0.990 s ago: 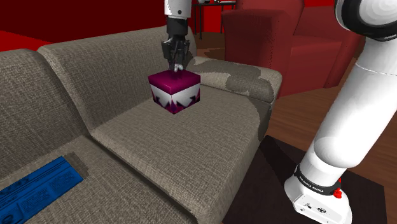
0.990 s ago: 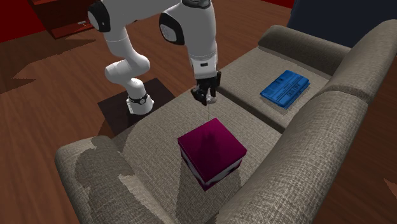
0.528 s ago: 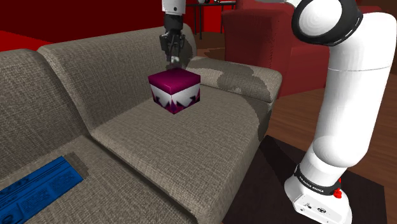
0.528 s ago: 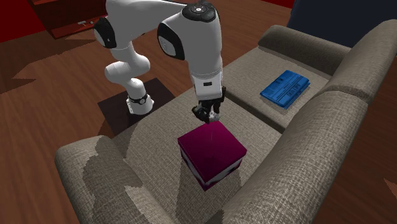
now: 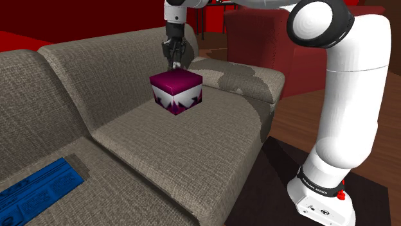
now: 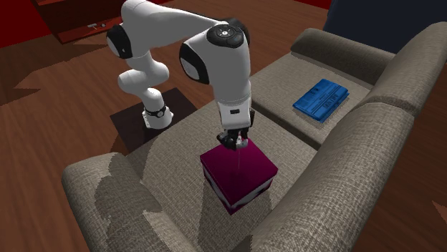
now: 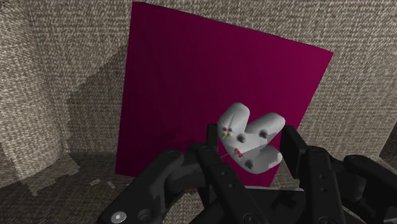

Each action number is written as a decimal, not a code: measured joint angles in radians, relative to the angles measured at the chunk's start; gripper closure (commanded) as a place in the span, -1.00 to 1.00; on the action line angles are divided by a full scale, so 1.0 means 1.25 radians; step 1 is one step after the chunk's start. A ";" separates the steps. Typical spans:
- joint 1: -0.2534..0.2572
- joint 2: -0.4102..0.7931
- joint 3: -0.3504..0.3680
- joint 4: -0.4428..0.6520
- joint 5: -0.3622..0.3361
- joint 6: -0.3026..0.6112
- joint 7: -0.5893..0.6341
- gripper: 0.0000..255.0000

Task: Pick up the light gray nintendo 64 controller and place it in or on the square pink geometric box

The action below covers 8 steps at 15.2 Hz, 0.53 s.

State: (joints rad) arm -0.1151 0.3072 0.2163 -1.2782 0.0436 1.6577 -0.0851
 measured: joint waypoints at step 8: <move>-0.005 -0.017 -0.001 -0.112 0.005 0.094 -0.010 1.00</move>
State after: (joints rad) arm -0.1219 0.2855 0.2146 -1.4179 0.0500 1.7755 -0.0982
